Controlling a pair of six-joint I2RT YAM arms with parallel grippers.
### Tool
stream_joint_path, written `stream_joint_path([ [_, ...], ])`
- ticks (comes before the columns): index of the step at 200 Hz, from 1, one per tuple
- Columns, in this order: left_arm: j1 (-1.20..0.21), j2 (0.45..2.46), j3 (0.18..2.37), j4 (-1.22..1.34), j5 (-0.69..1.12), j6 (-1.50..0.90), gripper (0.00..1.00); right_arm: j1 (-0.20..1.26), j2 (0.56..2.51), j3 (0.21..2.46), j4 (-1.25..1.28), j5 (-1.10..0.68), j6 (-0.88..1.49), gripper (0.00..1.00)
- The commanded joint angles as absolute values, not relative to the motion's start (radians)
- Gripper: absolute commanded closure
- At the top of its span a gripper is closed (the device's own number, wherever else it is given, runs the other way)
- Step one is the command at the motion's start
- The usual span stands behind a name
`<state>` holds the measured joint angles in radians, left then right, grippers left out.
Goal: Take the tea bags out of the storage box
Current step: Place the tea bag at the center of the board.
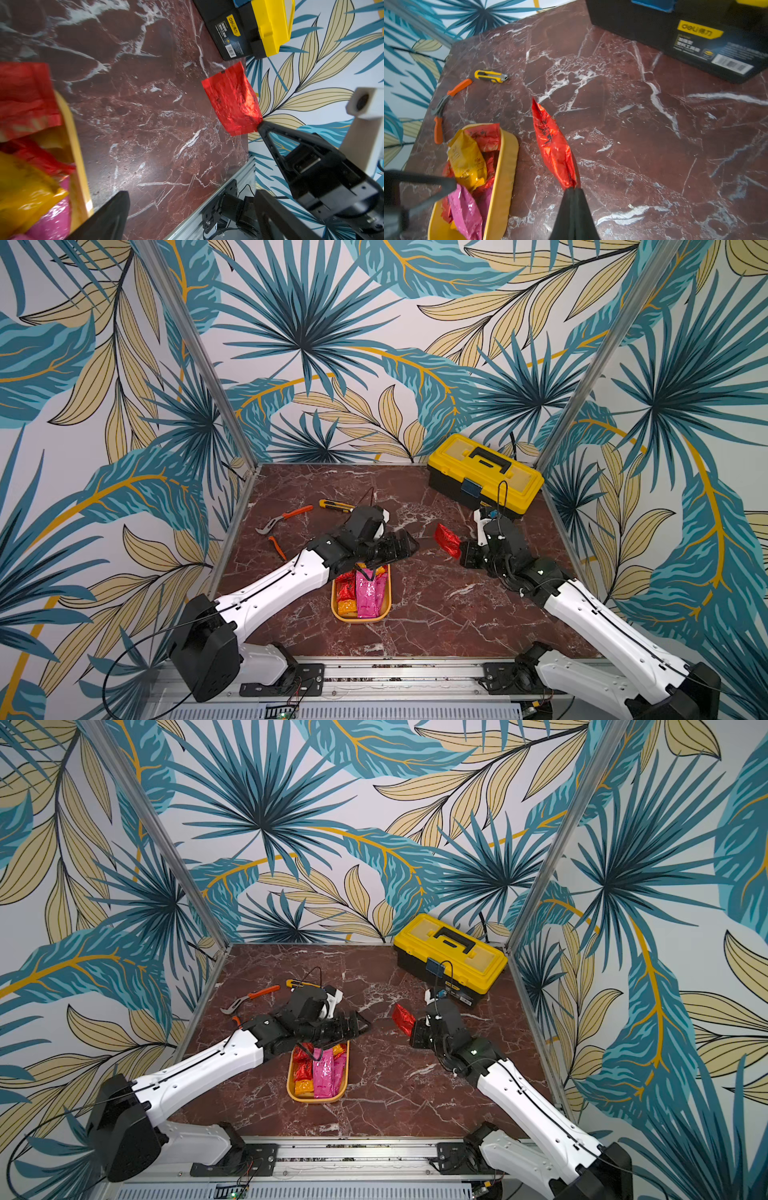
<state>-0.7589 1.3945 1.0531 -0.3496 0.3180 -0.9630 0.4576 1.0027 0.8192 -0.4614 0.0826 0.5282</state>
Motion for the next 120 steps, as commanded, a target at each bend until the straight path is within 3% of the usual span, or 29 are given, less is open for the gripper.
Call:
stream_joint_path([
  [1,-0.811,1.446,1.108,-0.281,0.313,-0.988,0.01,0.384,1.016,0.767,-0.405,-0.021,0.604,1.00],
  [56,-0.865,1.501,1.115,-0.234,0.304,-1.006,0.02,0.216,1.140,0.693,-0.187,-0.253,0.723,1.00],
  [120,-0.825,1.383,1.124,-0.383,0.225,-0.952,0.00,0.182,1.289,0.677,-0.013,-0.357,0.792,1.00],
])
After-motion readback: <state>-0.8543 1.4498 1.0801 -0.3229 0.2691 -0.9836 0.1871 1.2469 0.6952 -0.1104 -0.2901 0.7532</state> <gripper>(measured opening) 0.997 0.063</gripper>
